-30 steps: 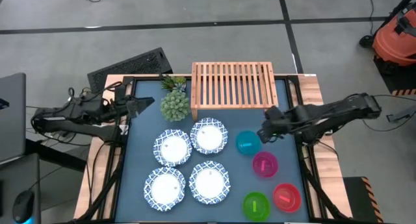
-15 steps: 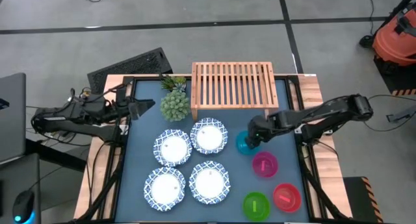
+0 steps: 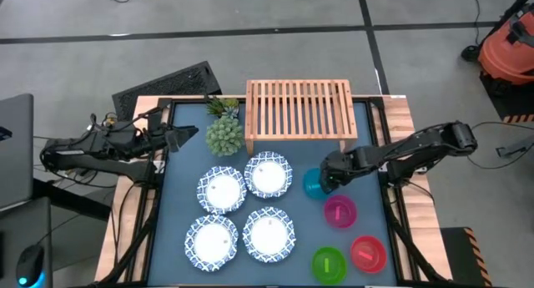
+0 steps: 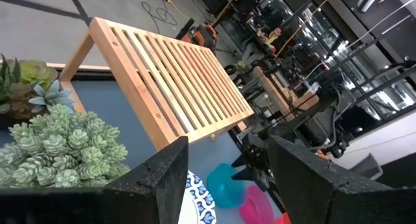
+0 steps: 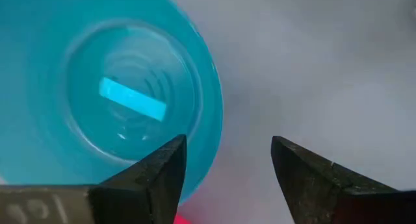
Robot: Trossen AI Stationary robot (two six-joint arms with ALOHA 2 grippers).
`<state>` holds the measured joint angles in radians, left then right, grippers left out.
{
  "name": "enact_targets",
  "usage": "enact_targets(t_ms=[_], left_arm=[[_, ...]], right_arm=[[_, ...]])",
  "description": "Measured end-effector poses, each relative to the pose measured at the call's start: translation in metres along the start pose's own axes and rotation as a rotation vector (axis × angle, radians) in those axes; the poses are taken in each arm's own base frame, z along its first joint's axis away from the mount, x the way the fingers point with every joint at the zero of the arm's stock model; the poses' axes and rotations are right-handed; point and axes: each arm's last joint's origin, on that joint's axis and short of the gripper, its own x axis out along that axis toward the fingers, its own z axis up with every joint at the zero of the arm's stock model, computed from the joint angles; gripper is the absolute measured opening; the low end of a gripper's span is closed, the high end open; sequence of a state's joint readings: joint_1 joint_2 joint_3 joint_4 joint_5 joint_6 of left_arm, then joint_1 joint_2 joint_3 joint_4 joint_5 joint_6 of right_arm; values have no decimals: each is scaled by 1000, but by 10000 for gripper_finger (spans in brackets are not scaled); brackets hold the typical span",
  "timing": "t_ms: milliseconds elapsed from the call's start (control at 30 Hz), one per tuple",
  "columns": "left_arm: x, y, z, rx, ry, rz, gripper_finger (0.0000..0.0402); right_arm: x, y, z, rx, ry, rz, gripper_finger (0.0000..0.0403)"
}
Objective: Place and stack bowls onto a shelf
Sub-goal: Put the blue bowl on the shelf
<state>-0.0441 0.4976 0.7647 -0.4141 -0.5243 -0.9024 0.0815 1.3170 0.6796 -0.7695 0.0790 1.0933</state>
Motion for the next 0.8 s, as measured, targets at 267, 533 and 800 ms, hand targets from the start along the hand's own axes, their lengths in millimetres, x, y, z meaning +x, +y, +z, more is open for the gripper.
enact_targets(t_ms=[267,533,800], left_arm=[[0,1,0,4,-13,20,197],[0,2,0,7,-29,43,197],[0,3,0,3,-44,60,197]], right_arm=[[19,7,3,-24,47,-30,120],[7,4,4,-9,22,19,23],[-40,-5,16,37,38,141,22]])
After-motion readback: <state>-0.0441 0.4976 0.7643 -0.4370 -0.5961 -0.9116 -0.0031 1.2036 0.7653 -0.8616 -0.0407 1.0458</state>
